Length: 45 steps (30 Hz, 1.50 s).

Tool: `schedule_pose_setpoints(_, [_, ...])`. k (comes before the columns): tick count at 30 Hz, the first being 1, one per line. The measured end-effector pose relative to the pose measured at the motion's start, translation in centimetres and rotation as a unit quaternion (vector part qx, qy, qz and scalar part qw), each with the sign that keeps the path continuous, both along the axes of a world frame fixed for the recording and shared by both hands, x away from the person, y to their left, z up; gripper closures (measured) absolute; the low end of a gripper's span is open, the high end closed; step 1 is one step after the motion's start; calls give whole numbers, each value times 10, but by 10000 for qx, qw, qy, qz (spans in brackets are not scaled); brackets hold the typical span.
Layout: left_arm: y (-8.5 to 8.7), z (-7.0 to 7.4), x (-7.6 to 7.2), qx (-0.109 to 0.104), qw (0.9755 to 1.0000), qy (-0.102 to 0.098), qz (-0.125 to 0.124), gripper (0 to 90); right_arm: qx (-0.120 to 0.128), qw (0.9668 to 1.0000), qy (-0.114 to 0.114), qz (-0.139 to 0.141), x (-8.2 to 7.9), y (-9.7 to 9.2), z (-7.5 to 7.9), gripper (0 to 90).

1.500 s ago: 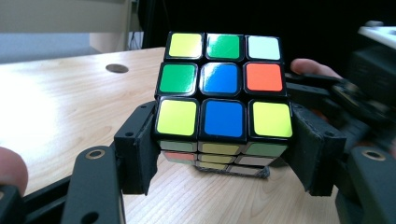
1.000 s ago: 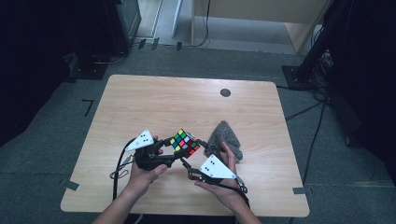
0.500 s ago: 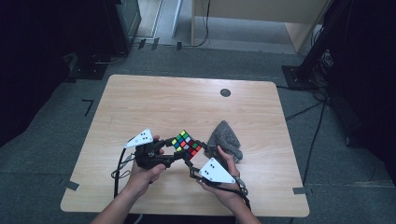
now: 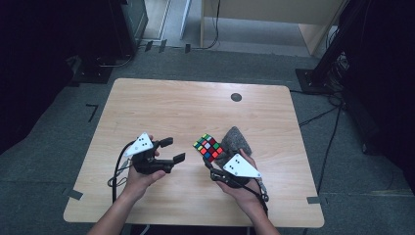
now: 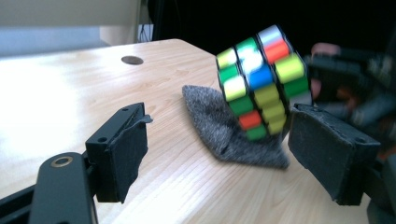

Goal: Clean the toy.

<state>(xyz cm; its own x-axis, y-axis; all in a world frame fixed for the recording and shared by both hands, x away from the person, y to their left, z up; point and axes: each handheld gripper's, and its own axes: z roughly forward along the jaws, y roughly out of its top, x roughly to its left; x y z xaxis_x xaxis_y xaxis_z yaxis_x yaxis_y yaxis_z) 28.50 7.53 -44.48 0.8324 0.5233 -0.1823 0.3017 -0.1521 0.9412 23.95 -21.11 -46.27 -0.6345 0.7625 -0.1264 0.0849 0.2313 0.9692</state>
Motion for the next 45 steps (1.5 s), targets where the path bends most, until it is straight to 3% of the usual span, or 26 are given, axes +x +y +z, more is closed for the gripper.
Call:
schedule_pose_setpoints(3, [-7,-1,-7,236,9987,-339,-282,203,330,9985,428,32,1,-5,7,347])
schedule_pose_setpoints(6, [-14,-4,-10,456,9971,-459,-410,205,603,9948,806,122,0,-8,15,347])
schedule_pose_setpoints(11, [-20,-9,-13,744,9947,-617,-358,204,773,9915,1010,291,-4,-7,23,346])
schedule_pose_setpoints(17, [-28,-11,-19,1033,9901,-867,-387,199,855,9884,1173,451,-6,-1,25,346])
schedule_pose_setpoints(20, [-30,-11,-20,1144,9882,-960,-351,196,1011,9836,1384,555,-5,2,25,346])
schedule_pose_setpoints(23, [-32,-11,-24,1277,9846,-1163,-277,196,911,9839,1453,502,-5,5,24,345])
schedule_pose_setpoints(28, [-37,-9,-30,1382,9805,-1366,-301,203,888,9814,1636,476,-5,8,23,346])
schedule_pose_setpoints(29, [-39,-9,-32,1439,9786,-1441,-289,205,902,9808,1655,490,-5,8,23,346])
schedule_pose_setpoints(32, [-43,-10,-36,1575,9737,-1623,-280,220,946,9781,1772,544,-5,10,23,345])
schedule_pose_setpoints(36, [-47,-12,-38,1629,9708,-1744,-237,251,970,9743,1943,603,-4,14,22,345])
schedule_pose_setpoints(39, [-47,-13,-41,1752,9647,-1951,-235,301,1017,9703,2104,619,-3,14,20,345])
schedule_pose_setpoints(40, [-47,-13,-41,1772,9640,-1972,-224,313,1065,9691,2135,620,-2,13,20,345])
schedule_pose_setpoints(42, [-46,-12,-42,1751,9642,-1979,-210,319,1130,9675,2172,641,-1,12,19,344])
schedule_pose_setpoints(45, [-44,-12,-40,1576,9693,-1875,-201,330,1255,9677,2086,655,-1,12,18,324])
